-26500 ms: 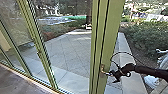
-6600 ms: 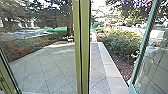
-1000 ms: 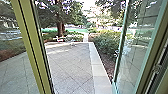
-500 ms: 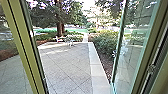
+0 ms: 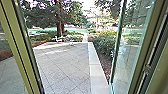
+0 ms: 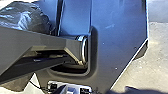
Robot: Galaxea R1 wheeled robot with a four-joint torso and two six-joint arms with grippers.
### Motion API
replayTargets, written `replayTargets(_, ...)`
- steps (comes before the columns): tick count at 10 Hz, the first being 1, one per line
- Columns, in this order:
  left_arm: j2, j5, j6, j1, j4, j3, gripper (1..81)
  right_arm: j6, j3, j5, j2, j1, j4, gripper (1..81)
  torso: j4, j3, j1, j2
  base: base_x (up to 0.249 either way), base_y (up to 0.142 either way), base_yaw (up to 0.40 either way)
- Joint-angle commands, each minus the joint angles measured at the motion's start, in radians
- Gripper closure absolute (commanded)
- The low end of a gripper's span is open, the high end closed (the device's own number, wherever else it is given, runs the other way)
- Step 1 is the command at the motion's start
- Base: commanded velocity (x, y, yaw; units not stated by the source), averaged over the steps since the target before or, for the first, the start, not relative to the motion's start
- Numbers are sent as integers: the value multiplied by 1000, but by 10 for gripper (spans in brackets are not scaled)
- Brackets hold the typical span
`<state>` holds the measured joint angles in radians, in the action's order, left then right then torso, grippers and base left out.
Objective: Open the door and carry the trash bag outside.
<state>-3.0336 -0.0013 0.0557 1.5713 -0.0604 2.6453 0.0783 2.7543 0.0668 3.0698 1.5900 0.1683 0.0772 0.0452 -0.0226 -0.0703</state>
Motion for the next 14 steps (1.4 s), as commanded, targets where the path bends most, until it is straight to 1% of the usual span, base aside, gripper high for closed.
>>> replayTargets(1,-7,56,9,-43,-10,-10,811,-2,-3,54,5,-43,-4,10,0,0,0,0,0,-61,0)
replayTargets(10,-8,56,9,-43,-6,-5,811,-2,-7,56,5,-46,-6,10,0,0,0,0,0,0,0)
replayTargets(14,-8,55,9,-43,-4,-5,811,-2,-7,56,5,-43,-6,10,0,-1,2,0,93,0,0)
